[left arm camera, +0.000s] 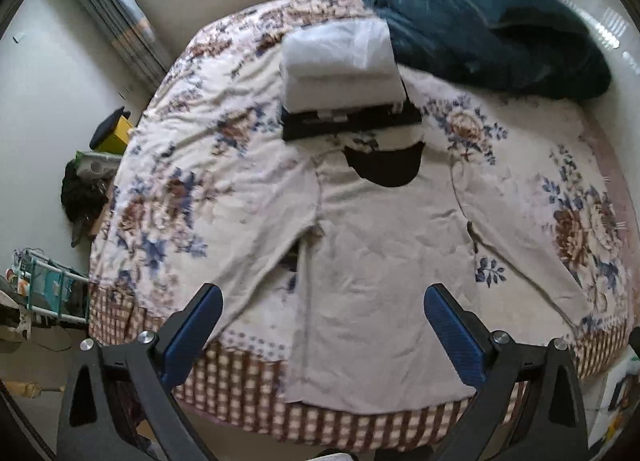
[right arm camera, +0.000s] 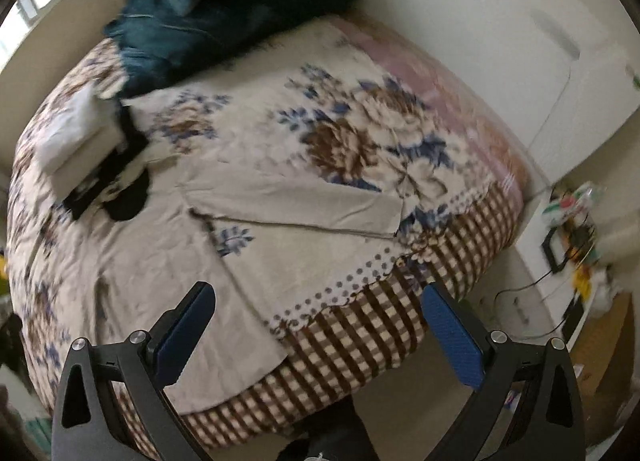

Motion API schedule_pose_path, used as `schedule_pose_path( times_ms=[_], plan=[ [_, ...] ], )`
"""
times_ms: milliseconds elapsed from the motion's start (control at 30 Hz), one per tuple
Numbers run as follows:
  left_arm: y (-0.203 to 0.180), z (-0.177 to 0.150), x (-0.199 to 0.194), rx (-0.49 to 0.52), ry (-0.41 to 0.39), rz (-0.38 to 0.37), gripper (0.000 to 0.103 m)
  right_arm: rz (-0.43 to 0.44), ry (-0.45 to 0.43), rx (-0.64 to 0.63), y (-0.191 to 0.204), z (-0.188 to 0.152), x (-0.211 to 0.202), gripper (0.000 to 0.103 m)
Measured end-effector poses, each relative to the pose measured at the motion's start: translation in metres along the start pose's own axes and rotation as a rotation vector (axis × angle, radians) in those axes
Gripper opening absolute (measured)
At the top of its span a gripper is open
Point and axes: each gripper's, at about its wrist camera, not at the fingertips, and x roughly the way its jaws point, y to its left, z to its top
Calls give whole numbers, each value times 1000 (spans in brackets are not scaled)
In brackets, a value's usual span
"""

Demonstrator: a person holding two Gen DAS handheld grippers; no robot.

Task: Fold small clothes
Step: 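Grasp the beige shirt's sleeve cuff with the right gripper and fold it across the body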

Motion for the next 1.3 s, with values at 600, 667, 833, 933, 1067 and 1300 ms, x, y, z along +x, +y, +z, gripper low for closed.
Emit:
schedule_pose_path(
  times_ms=[600,667,833,933,1067,1300],
  plan=[
    [-97,-13,204,5,292,56,103,23,208,598,-169,14,261,103],
    [-104,-13,215,16,305,47,103,52,223,685,-177,10,281,102],
    [-116,-10,239,46,319,57,103,66,241,860,-183,-2,320,67],
    [-114,-8,250,49,333,52,103,35,169,896,-179,-1,320,38],
    [-100,-3,255,44,323,46,103,11,85,825,-155,18,306,6],
    [-48,5,256,-10,305,60,103,55,-33,558,-69,67,250,4]
  ],
)
